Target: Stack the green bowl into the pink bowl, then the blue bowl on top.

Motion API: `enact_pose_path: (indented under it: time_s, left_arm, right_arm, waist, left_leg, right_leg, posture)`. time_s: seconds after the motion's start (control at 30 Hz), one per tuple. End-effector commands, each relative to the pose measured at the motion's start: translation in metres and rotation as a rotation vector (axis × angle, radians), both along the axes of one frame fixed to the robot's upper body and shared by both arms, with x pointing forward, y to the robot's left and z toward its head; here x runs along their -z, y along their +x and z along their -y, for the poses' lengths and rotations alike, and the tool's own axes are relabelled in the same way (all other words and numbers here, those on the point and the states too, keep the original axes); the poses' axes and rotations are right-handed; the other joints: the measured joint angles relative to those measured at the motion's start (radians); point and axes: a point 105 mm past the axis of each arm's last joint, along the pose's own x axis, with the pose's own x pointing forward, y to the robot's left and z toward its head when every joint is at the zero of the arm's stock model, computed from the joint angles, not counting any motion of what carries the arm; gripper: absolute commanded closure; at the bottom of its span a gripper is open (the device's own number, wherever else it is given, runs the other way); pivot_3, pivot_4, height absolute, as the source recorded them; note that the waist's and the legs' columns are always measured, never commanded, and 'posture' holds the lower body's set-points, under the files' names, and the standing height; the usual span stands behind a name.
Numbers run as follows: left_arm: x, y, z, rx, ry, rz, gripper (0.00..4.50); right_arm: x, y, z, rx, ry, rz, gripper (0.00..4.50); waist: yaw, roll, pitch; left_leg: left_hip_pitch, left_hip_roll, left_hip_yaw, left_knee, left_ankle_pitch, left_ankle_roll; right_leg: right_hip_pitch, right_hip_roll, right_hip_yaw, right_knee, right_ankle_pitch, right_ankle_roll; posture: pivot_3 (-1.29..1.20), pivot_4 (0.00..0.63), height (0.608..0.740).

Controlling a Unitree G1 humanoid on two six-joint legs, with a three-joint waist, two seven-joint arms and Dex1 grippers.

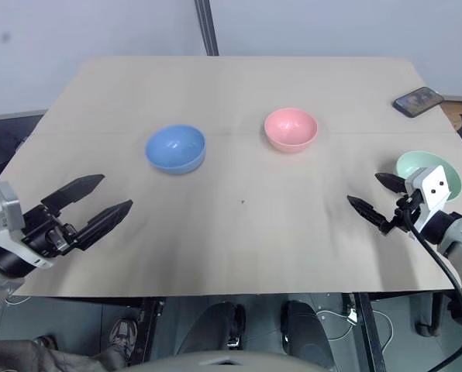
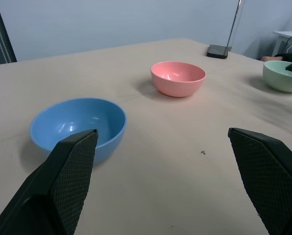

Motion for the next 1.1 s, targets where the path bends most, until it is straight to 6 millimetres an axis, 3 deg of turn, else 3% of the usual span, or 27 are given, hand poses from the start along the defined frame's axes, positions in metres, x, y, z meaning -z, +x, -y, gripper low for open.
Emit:
enact_pose_path:
  time_s: [0.03,0.5,0.67,0.83,0.97,1.1]
  left_arm:
    - [-0.003,0.0,0.008,0.037,0.001,0.017,0.0]
    - [0.008,0.013,0.028,0.1,-0.027,0.007,0.0]
    - [0.016,0.015,0.043,0.141,-0.008,0.007,0.0]
    - [0.029,0.02,0.073,0.211,-0.026,0.014,0.0]
    - [0.026,0.011,0.091,0.324,-0.006,0.091,0.0]
    - [0.021,0.001,0.09,0.406,-0.02,0.115,0.0]
  right_arm:
    - [-0.016,-0.002,0.0,0.008,-0.022,0.062,0.01]
    - [-0.007,0.003,-0.015,0.004,-0.106,0.064,0.01]
    - [-0.005,0.007,-0.023,-0.037,-0.084,0.013,0.01]
    - [0.001,0.029,-0.024,0.004,-0.139,-0.034,0.01]
    - [0.0,0.043,-0.014,0.07,-0.181,-0.04,0.01]
    - [-0.01,0.061,0.012,0.237,-0.217,-0.017,0.01]
  waist:
    - [0.0,0.0,0.0]
    - [0.0,0.0,0.0]
    - [0.0,0.0,0.0]
    - [0.0,0.0,0.0]
    - [0.001,0.0,0.0]
    - [-0.001,0.0,0.0]
  left_leg:
    - [0.0,0.0,0.0,0.0,0.0,0.0]
    - [0.001,0.0,0.0,0.001,0.0,0.0]
    - [0.001,0.0,0.0,0.002,0.0,0.0]
    - [0.001,0.0,0.001,0.002,0.0,0.0]
    - [0.0,0.0,0.001,0.003,0.0,0.0]
    - [0.0,0.0,0.001,0.003,0.0,0.0]
  right_leg:
    - [0.0,0.0,0.0,0.0,0.0,0.0]
    - [0.001,0.001,0.0,0.0,0.002,0.003]
    - [0.001,0.001,0.0,0.0,0.002,0.003]
    - [0.002,0.001,0.001,0.001,0.002,0.003]
    - [0.001,0.001,0.001,0.002,0.002,0.003]
    - [0.001,0.001,0.001,0.002,0.002,0.003]
  posture:
    - [0.0,0.15,0.74]
    - [0.0,0.15,0.74]
    - [0.0,0.15,0.74]
    - [0.0,0.15,0.74]
    - [0.0,0.15,0.74]
    - [0.0,0.15,0.74]
